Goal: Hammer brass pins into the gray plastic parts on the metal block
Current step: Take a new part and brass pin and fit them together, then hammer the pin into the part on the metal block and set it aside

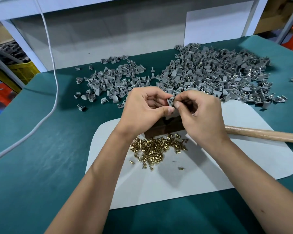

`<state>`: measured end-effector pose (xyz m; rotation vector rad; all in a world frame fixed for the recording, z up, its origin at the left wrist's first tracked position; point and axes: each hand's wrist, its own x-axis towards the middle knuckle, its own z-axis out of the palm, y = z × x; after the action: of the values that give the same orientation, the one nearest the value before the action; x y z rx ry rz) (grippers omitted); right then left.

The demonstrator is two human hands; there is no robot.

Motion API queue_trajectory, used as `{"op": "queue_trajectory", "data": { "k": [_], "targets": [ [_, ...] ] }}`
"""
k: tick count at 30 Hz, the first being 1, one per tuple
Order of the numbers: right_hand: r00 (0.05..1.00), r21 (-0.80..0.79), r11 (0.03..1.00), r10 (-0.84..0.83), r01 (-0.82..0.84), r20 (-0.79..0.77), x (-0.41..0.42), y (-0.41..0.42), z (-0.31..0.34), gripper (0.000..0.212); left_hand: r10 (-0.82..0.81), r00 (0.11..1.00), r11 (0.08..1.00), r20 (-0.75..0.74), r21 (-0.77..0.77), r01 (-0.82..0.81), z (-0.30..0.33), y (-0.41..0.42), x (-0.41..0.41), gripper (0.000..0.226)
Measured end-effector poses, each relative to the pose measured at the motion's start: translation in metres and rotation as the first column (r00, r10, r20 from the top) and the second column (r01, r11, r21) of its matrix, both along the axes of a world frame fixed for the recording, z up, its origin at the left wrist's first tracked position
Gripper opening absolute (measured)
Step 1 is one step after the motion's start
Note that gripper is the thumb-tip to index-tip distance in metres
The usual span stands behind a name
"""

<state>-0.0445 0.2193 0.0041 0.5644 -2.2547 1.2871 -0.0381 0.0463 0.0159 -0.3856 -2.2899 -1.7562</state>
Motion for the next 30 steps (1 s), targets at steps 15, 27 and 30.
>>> {"op": "queue_trajectory", "data": {
  "k": [15,27,30],
  "targets": [
    [0.890,0.748,0.612,-0.150,-0.259,0.431,-0.012,0.084,0.027,0.022,0.124,0.991,0.961,0.055,-0.257,-0.106,-0.014,-0.024,-0.005,0.009],
    [0.939,0.372,0.907,0.065,-0.196,0.338,-0.012,0.051,0.046,0.007,0.096,0.987,0.982,0.132,-0.173,-0.072,-0.020,-0.027,-0.008,0.009],
    [0.954,0.545,0.808,0.067,-0.224,0.293,-0.009,0.029,0.043,0.023,0.091,0.985,0.985,0.150,-0.160,-0.067,-0.020,-0.027,-0.008,0.011]
  ]
}}
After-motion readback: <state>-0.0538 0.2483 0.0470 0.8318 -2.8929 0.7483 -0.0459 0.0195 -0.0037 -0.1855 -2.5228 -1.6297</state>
